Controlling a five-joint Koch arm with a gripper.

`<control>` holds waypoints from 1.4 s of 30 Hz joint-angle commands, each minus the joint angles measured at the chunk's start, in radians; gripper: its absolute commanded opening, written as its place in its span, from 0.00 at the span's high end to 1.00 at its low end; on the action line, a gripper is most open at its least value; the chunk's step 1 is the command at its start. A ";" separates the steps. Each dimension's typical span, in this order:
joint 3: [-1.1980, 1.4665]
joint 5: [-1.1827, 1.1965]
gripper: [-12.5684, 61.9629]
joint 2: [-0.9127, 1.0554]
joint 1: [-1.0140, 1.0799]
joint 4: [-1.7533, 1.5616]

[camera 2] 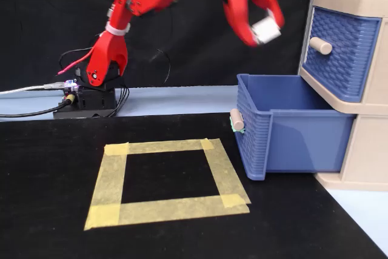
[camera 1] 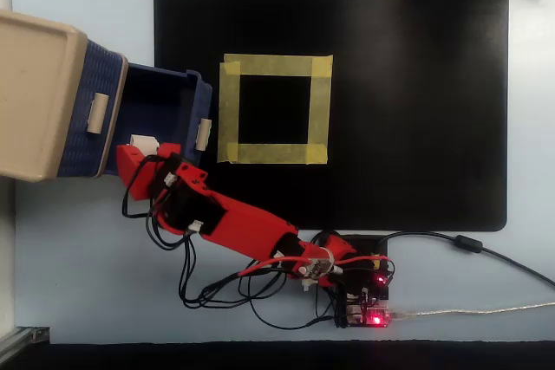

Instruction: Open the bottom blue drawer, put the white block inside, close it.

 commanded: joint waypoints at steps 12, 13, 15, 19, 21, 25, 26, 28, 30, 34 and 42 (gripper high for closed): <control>-0.029 -0.035 0.48 -0.160 0.021 -0.015; -0.029 -0.035 0.41 -0.170 0.021 -0.017; -0.029 -0.040 0.38 -0.166 0.020 -0.015; -0.025 -0.031 0.38 0.005 0.025 0.044; -0.025 -0.026 0.38 0.092 0.029 0.132; 0.037 0.109 0.38 0.222 0.126 0.407; 0.089 0.172 0.38 0.224 0.166 0.414; 0.259 0.288 0.38 0.229 0.222 0.407; 0.413 0.350 0.38 0.222 0.229 0.359; 0.479 0.321 0.38 0.124 0.189 0.172; 0.296 -0.003 0.37 -0.132 -0.015 -0.222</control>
